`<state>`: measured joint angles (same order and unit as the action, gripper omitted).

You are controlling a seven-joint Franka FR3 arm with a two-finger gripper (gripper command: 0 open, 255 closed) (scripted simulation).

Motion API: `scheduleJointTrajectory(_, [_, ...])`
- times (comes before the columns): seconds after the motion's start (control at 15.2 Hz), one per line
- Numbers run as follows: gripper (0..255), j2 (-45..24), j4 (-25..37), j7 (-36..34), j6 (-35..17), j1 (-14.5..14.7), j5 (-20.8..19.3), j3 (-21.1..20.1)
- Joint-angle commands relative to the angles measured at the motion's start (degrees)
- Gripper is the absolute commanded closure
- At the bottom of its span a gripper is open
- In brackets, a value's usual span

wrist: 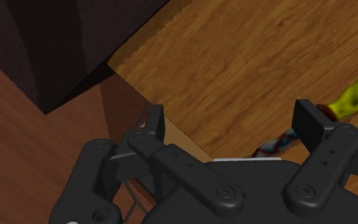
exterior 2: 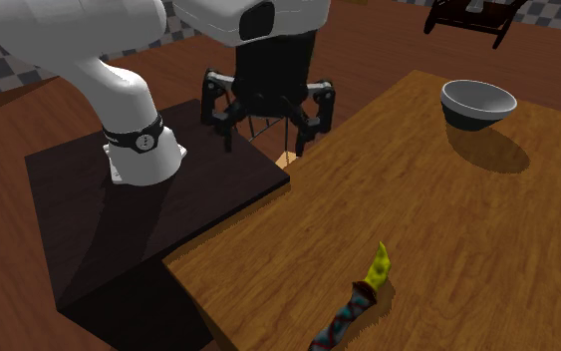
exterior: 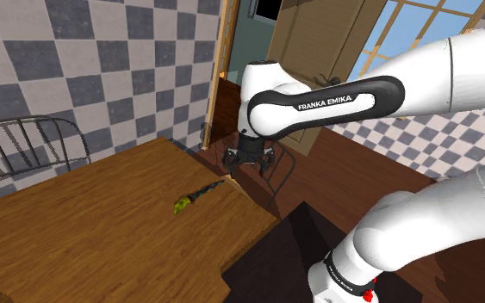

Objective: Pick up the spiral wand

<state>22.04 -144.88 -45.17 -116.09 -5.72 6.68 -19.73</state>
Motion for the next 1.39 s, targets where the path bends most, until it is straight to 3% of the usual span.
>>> scheduleJointTrajectory(0.0, [0, -4.7, 0.8, -5.9, -4.3, -1.1, 0.1, -1.8])
scheduleJointTrajectory(0.26, [0, -14.4, 3.7, -17.3, -11.5, -3.1, -1.8, -4.1])
scheduleJointTrajectory(0.59, [0, -26.9, 9.0, -32.1, -19.0, -4.2, -7.0, -4.4])
scheduleJointTrajectory(0.99, [0, -40.7, 17.1, -47.9, -25.5, -2.3, -12.7, -0.2])
scheduleJointTrajectory(1.32, [0, -49.1, 23.0, -55.8, -29.2, -0.2, -14.4, 3.7])
